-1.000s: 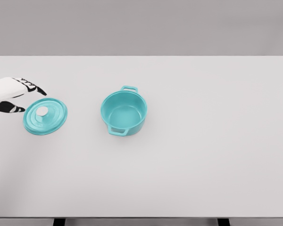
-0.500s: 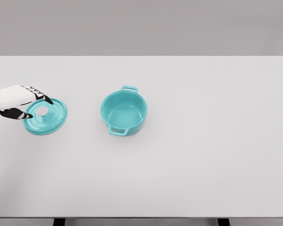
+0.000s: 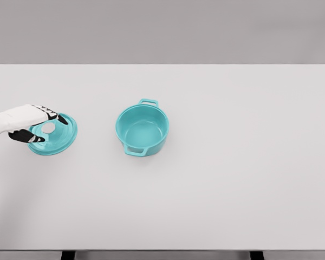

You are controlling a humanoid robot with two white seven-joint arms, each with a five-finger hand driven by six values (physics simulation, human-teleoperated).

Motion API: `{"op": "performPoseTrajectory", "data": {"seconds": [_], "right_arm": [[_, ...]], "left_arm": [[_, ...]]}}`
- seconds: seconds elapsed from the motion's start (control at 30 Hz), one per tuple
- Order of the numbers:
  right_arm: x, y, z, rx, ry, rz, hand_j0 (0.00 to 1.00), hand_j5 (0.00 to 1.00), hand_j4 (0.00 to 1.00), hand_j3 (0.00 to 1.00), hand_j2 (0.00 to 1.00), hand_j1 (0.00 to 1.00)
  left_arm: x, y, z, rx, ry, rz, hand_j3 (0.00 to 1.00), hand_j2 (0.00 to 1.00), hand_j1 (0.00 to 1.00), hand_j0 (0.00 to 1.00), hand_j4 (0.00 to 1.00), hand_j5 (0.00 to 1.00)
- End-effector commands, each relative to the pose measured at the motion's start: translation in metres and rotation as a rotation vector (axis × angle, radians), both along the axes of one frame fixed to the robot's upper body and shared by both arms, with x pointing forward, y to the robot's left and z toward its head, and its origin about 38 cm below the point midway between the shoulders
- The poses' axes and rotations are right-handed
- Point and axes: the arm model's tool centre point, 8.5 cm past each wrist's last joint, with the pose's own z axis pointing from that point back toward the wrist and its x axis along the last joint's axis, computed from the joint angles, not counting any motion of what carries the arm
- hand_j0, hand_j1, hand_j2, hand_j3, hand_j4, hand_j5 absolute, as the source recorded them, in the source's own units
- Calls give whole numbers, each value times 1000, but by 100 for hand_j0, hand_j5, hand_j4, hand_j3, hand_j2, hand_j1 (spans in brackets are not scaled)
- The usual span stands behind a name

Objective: Cover the pot with left arm

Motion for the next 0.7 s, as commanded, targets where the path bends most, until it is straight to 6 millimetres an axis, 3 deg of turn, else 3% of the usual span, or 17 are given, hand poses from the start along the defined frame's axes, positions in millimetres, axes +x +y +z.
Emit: {"op": "performPoseTrajectory", "data": {"seconds": [0.0, 0.67], "right_arm": [[0, 0, 0, 0, 0, 0, 100, 100, 100, 100, 100, 100], [0, 0, 0, 0, 0, 0, 100, 100, 100, 100, 100, 100]], "left_arm": [[1, -1, -6, -12, 11, 10, 78, 78, 78, 78, 78, 78], [1, 2, -7, -11, 14, 17, 73, 73, 73, 73, 73, 73]]}}
